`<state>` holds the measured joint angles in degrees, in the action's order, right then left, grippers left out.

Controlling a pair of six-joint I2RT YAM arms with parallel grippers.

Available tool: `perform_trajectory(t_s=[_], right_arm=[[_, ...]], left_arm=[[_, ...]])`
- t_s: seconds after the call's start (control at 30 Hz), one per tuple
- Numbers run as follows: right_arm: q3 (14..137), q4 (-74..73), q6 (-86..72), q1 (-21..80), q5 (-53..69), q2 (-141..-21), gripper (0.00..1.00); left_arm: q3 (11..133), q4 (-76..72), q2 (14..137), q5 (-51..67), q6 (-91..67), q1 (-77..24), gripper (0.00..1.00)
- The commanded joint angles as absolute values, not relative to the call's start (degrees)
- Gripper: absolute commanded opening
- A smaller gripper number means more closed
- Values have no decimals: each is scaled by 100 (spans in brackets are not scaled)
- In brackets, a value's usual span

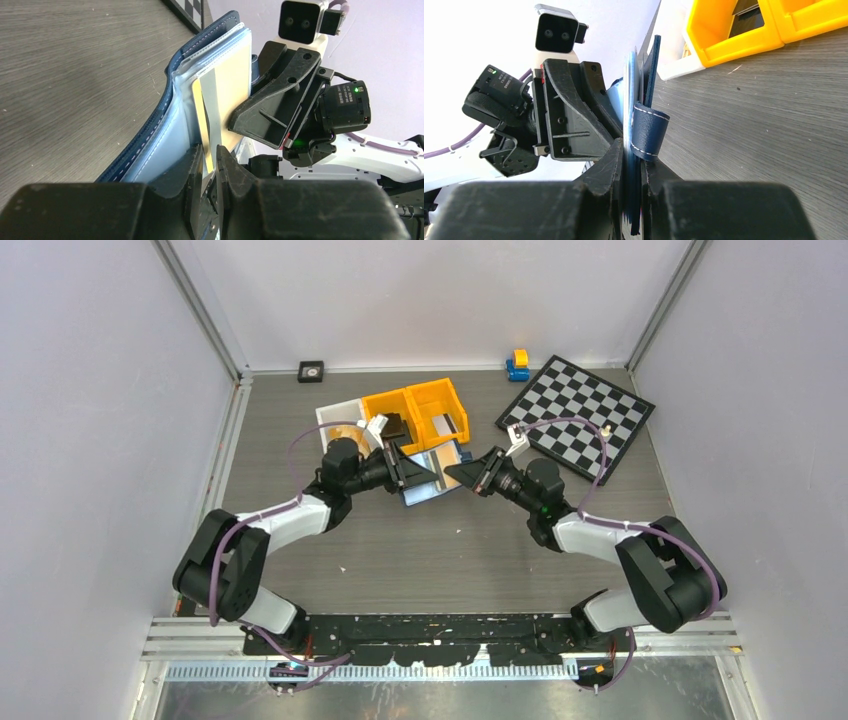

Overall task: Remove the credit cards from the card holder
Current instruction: Remove the credit card from the card holder.

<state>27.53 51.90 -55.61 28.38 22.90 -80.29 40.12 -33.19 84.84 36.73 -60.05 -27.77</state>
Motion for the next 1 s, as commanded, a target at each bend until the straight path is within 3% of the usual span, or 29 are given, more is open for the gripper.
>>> perform_trajectory(t_s=[0.0,0.3,0.43,0.6,0.67,0.87,0.97], right_arm=[[3119,5607,-5609,3036,2710,-8073,1],[3259,5431,-5493,3108,2852,-8157,2],[3263,5487,-5432,3202,2898,-8109,6],[3248,5556,-5389,3251,2925,-8075,7],[3207,5765,-5465,3249,2985,-8094,7],[3126,6280,-5726,3245,3087,-8204,13],[3086,6286,-5724,3234,3012,-8190,22]], left_arm=[[3844,-4501,8240,3743,-6231,-2706,17],[3887,-3852,8200,3525,-5989,-2636,9],[4131,-2353,8154,3012,-5507,-2567,17],[4245,-1985,8276,2924,-5422,-2566,26],[4292,-1904,8319,2938,-5390,-2566,23],[4254,-2039,8295,2952,-5387,-2566,1],[4253,-1860,8177,2826,-5265,-2566,0]])
